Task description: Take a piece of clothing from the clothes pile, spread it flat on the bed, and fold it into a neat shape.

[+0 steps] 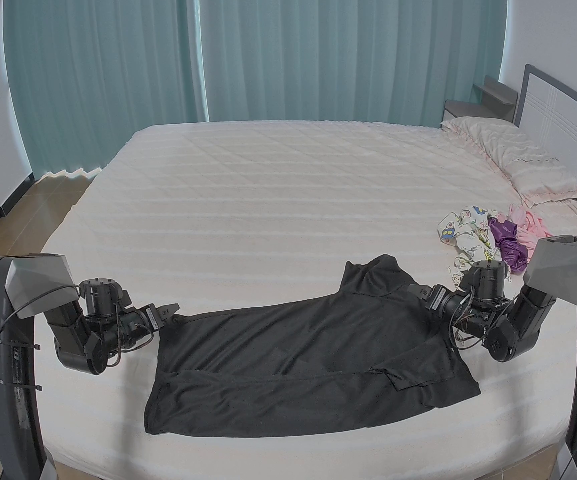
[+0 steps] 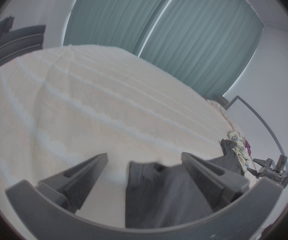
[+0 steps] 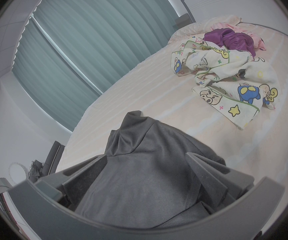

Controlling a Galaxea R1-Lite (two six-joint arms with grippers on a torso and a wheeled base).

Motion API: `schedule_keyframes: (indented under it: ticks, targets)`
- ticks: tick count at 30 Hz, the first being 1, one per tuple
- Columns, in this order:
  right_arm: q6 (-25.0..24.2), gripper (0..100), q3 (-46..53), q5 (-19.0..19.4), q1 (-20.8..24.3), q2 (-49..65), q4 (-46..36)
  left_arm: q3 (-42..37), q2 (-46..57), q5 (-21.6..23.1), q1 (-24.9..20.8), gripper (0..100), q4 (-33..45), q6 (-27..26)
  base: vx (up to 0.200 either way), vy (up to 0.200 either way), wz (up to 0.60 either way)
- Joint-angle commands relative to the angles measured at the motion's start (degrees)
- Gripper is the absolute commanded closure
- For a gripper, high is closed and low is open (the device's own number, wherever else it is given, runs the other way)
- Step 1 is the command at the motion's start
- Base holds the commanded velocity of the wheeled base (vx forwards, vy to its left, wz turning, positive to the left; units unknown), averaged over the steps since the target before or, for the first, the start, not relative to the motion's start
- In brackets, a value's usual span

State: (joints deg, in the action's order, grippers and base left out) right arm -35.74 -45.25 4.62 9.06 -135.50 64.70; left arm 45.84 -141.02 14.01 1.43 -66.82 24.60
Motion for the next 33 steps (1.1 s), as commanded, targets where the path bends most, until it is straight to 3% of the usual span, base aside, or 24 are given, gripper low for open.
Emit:
schedule_keyframes:
  ticks: [1, 11, 25, 26, 30, 33]
  targets:
    - [0.85, 0, 0.43, 0.04, 0.08, -0.03, -0.10, 0.22, 5.14, 5.33, 1.30, 0, 6.35, -0.87, 0.000, 0.000, 0.00]
    - [0.76, 0, 0.25, 0.30, -0.27, -0.38, 0.61, 1.54, 2.77, 8.41, 0.86, 0, 8.37, -3.68, 0.000, 0.000, 0.00]
    - [1.11, 0, -3.00, 0.21, 0.52, -0.38, -0.71, 3.65, -0.57, 7.97, -0.37, 0, 9.07, -5.35, 0.000, 0.000, 0.00]
    - [1.38, 0, -3.88, 0.21, 0.61, -0.47, -1.33, 4.00, -0.75, 7.88, -0.46, 100, 9.16, -5.35, 0.000, 0.000, 0.00]
    - [1.82, 0, -5.81, 0.21, 1.75, -1.70, -3.79, 5.84, -1.54, 7.00, -0.55, 100, 9.60, -5.35, 0.000, 0.000, 0.00]
    - [2.43, 0, -7.66, 0.13, 2.19, -2.67, -4.23, 8.04, -2.07, 2.87, -0.28, 100, 9.69, -5.35, 0.000, 0.000, 0.00]
